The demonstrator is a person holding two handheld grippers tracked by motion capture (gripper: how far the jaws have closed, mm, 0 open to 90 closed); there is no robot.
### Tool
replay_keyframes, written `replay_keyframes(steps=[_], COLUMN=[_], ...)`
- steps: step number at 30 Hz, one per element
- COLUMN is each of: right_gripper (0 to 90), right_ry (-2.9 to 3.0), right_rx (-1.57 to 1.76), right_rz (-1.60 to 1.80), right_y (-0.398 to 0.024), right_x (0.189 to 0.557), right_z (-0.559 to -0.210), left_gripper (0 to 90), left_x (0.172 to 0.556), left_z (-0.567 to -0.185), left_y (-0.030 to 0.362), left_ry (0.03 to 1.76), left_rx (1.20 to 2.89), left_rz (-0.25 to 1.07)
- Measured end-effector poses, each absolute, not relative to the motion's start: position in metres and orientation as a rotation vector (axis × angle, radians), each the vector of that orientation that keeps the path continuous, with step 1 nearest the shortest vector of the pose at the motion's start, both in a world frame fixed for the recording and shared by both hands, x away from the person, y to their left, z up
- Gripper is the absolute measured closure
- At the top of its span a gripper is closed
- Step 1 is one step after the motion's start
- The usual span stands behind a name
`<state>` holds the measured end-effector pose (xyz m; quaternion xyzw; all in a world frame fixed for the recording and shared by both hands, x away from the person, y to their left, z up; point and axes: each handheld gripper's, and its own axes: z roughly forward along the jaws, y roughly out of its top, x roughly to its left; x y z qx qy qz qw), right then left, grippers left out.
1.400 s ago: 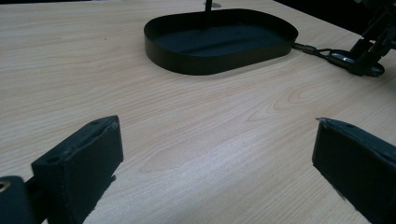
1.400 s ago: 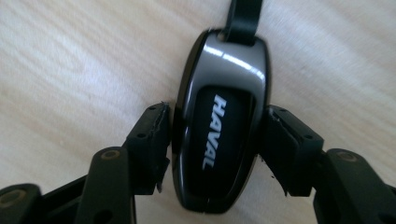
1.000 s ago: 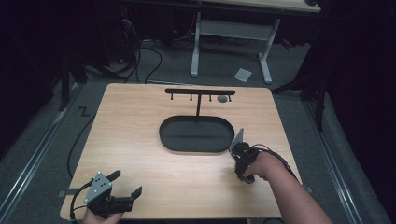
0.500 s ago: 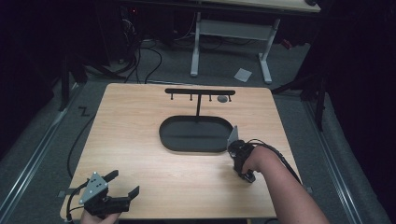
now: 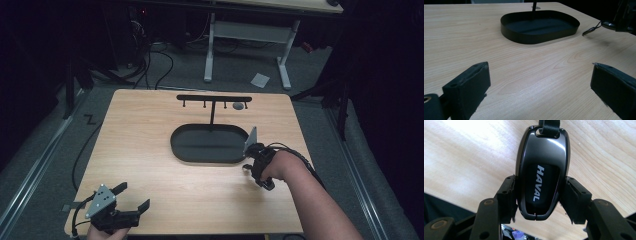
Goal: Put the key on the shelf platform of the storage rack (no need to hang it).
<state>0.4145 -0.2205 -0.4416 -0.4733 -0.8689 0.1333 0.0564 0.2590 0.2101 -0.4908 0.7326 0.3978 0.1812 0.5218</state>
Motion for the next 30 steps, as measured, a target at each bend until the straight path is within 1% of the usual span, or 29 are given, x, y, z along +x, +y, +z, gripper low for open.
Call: replay_keyframes(steps=[11,17,24,30], right_gripper=[49.0,49.0,49.0,49.1], right_ry=[-2.756,-2.975,-3.07,-3.194], right_rx=[-1.504,-1.562,-1.547,-1.526], right_rz=[0.295,0.36,0.347,0.273], right_y=[-0.204,-0.192,-0.177,-0.159], right_x=[0.419,0.424,0.426,0.428], right_z=[-0.408,-0.405,-0.408,-0.41], left_gripper=[3.4,3.4,3.5,3.5], left_x=[0.259,0.258,0.258,0.258], left_z=[-0.49,-0.488,-0.488,-0.489], left_y=[0.211,0.212,0.213,0.213], left_ry=[0.948,0.947,0.948,0.949], left_rx=[1.749,1.743,1.741,1.746], left_rz=[0.434,0.437,0.439,0.44])
